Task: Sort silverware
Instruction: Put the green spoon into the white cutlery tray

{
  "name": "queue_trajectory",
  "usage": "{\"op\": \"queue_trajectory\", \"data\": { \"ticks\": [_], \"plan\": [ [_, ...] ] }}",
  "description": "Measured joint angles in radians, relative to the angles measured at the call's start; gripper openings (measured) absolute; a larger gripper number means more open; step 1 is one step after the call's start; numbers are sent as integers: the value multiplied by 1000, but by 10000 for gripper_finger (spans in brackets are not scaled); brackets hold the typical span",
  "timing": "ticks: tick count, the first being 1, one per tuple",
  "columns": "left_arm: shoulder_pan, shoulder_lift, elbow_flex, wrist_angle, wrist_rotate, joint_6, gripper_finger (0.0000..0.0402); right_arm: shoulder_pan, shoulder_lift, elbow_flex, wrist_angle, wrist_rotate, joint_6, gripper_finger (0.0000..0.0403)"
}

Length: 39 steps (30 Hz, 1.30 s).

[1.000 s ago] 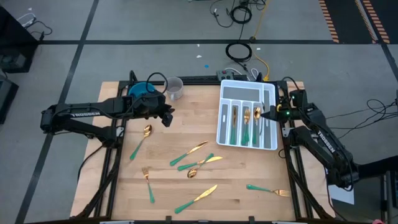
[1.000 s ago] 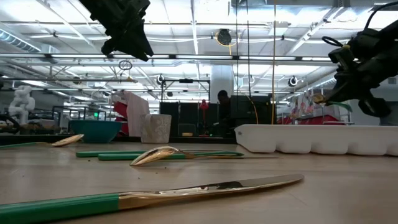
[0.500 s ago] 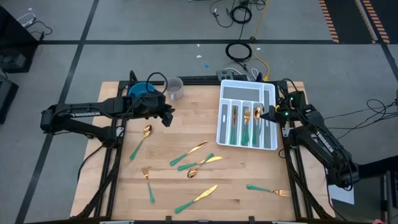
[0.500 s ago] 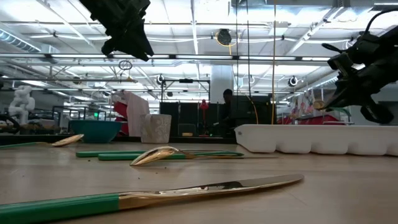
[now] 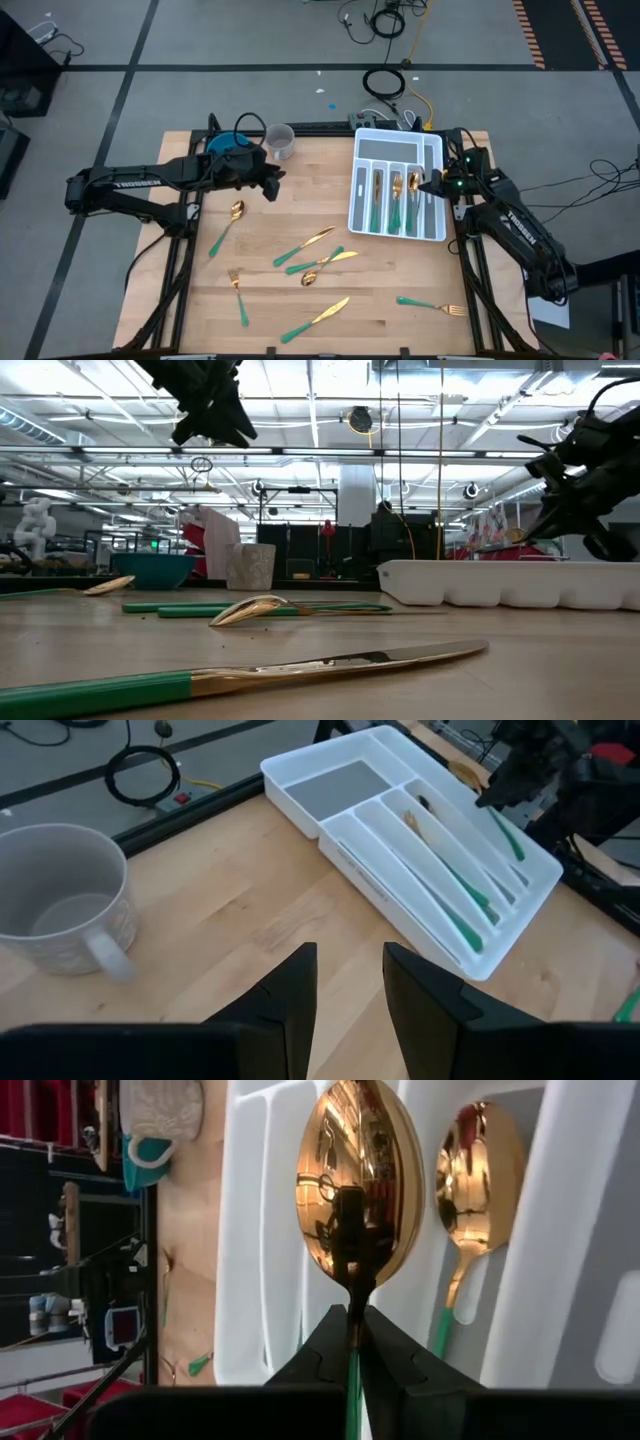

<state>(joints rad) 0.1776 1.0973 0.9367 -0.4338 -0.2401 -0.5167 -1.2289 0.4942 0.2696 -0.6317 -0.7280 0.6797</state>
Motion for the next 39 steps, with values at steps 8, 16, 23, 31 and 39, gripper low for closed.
{"op": "queue_trajectory", "data": {
  "ticks": [8, 16, 23, 31, 39],
  "plan": [
    [0, 0, 0, 8, 0, -1, 123, 64, 4, -72, 119, -3, 67, 0],
    [0, 0, 0, 7, 1, -1, 123, 114, 5, -93, 165, 30, 100, 0],
    [0, 0, 0, 6, 1, -1, 123, 138, 27, -112, 172, 79, 94, 0],
    [-1, 0, 0, 6, 1, -1, 123, 147, 61, -112, 174, 130, 84, 14],
    [-1, 0, 0, 6, 1, -1, 123, 147, 63, -112, 174, 161, 83, 46]
  ]
}}
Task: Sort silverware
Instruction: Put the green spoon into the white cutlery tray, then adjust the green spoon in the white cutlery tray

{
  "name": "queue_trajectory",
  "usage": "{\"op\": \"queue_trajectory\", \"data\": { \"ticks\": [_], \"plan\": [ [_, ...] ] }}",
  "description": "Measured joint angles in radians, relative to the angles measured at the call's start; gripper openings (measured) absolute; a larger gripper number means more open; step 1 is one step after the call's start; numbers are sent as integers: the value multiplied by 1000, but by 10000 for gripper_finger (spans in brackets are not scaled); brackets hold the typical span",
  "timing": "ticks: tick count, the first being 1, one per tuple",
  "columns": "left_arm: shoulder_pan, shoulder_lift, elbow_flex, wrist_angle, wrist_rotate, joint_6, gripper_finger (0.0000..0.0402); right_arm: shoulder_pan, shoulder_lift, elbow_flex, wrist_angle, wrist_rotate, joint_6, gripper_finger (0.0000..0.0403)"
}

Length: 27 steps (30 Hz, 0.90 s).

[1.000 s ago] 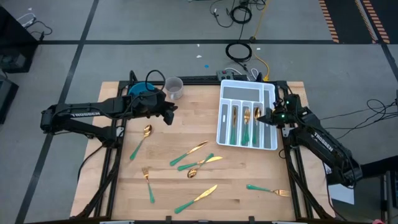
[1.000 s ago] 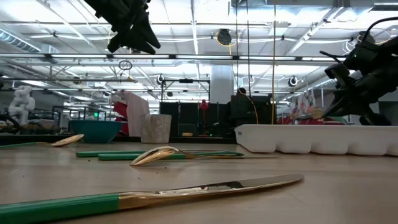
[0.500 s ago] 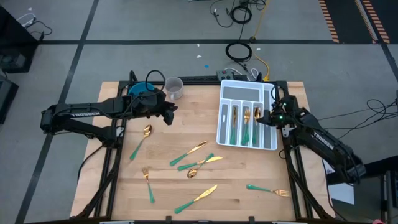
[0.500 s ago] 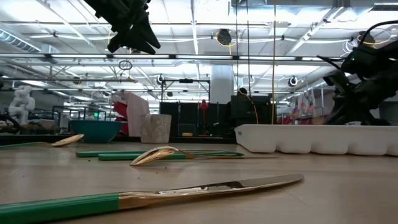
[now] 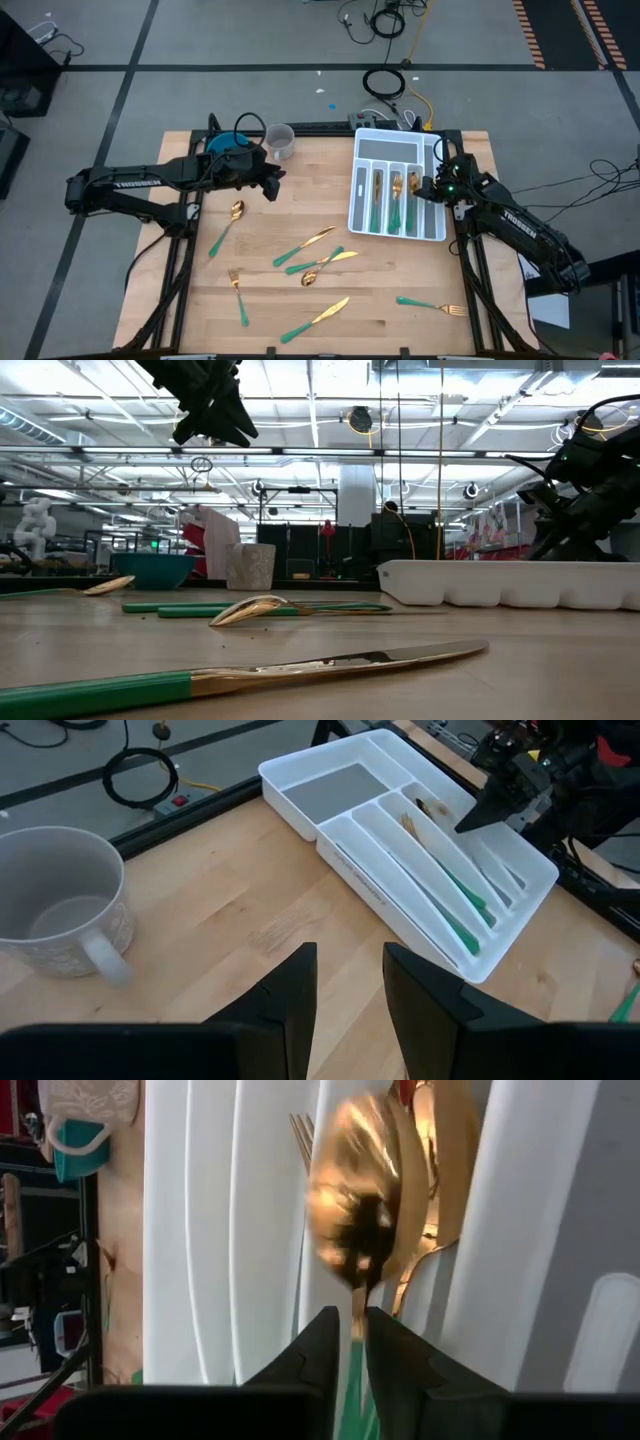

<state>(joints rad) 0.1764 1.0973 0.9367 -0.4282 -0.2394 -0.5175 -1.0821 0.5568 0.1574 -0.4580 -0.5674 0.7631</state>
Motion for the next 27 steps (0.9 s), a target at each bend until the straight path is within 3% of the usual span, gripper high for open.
{"op": "queue_trajectory", "data": {
  "ticks": [12, 17, 22, 27],
  "plan": [
    [0, 0, 0, -8, 0, 0, 123, 0, -6, 8, 52, 16, 15, 93],
    [0, 0, 0, -9, 0, 0, 123, 0, -7, 124, 46, 14, -61, 118],
    [0, 0, 0, -8, 0, 1, 123, 30, 10, 331, -140, 71, -244, 123],
    [0, 0, 0, -8, 0, 1, 123, 127, 82, 537, -487, 305, -384, 123]
  ]
}}
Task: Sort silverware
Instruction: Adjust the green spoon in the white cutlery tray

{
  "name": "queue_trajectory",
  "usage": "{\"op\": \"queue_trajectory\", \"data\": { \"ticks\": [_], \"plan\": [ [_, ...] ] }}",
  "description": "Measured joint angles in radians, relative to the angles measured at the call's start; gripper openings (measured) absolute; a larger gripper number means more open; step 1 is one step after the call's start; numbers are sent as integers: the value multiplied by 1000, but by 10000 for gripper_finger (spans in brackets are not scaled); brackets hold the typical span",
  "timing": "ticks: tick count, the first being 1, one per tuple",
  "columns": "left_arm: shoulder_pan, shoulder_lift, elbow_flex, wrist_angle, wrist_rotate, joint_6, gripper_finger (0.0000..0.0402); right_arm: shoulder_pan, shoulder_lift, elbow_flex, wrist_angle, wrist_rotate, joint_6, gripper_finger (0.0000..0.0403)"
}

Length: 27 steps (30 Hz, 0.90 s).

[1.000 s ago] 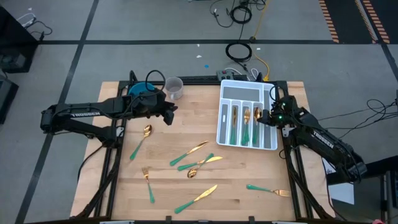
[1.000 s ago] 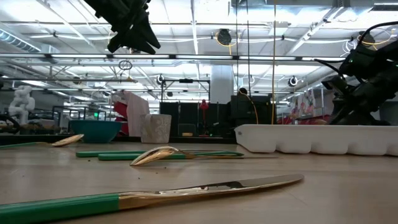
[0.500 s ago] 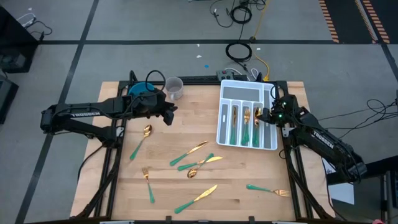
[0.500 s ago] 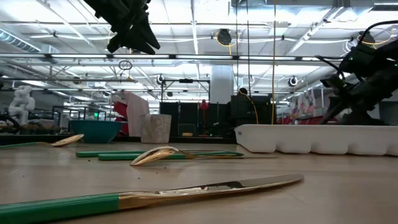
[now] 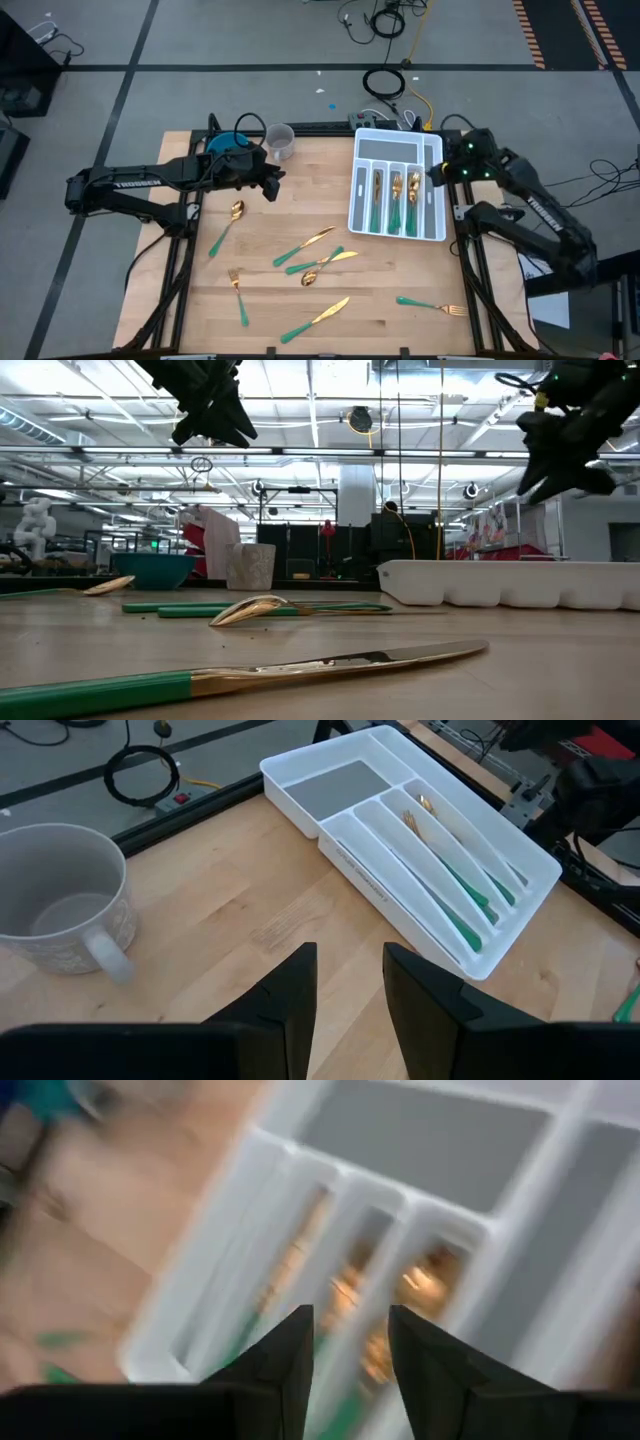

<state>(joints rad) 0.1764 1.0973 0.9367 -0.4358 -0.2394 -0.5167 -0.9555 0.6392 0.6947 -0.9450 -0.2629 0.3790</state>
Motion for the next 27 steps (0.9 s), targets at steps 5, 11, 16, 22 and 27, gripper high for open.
{"op": "queue_trajectory", "data": {
  "ticks": [5, 11, 16, 22, 27],
  "plan": [
    [0, 0, 0, 0, 0, 0, 123, 123, 84, 64, -129, 85, 50, 123],
    [0, 0, 0, 0, 0, 0, 123, 318, 219, 63, -143, 109, 167, 123],
    [0, 0, 0, 0, 0, 0, 123, 485, 346, 63, -132, 179, 306, 122],
    [0, 0, 0, 0, 0, 0, 123, 590, 478, 63, -97, 268, 447, 122],
    [0, 0, 0, 0, 0, 0, 123, 621, 591, 63, -98, 311, 485, 122]
  ]
}}
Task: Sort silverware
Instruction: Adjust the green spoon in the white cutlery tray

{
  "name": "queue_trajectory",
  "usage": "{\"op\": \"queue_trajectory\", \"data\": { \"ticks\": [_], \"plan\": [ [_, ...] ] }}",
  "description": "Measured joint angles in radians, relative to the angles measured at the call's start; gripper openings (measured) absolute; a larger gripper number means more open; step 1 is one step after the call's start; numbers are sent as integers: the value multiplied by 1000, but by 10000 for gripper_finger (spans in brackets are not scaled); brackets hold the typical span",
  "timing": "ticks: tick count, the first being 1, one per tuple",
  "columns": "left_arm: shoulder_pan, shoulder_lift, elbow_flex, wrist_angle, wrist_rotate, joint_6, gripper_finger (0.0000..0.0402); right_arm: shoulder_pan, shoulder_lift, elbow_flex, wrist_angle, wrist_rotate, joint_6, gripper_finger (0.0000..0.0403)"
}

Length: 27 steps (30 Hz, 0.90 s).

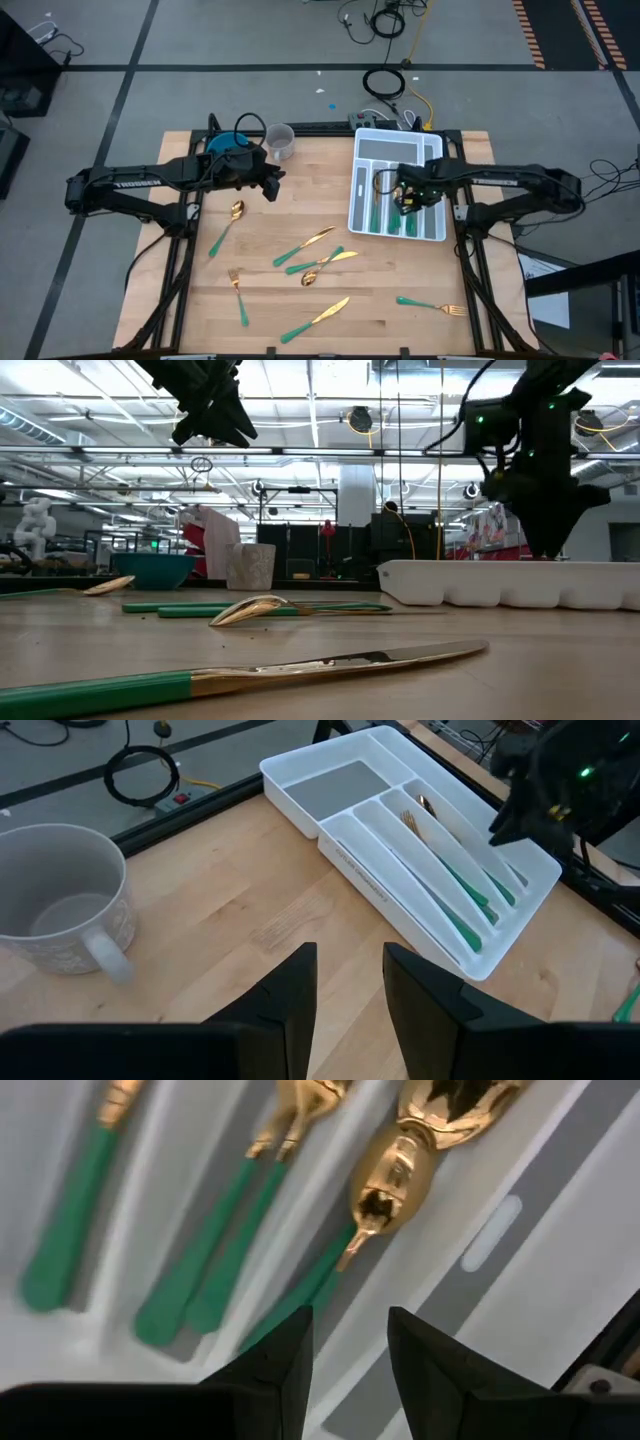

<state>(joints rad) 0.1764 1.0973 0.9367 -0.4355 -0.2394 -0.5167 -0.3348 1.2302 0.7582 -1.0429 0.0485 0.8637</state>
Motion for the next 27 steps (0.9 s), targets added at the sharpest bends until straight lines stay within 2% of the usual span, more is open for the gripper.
{"op": "queue_trajectory", "data": {
  "ticks": [9, 19, 22, 27],
  "plan": [
    [0, 0, 0, -1, 0, 8, 123, 3, 155, -1, 93, 7, -14, 122],
    [0, 0, 0, -6, 0, 34, 123, 3, 260, -1, 93, 7, -22, 120],
    [0, 0, 0, -23, 0, 34, 123, 3, 274, 0, 94, 1, -30, 101],
    [0, 0, 0, -30, 0, 34, 123, 3, 275, 0, 103, -5, -34, 38]
  ]
}}
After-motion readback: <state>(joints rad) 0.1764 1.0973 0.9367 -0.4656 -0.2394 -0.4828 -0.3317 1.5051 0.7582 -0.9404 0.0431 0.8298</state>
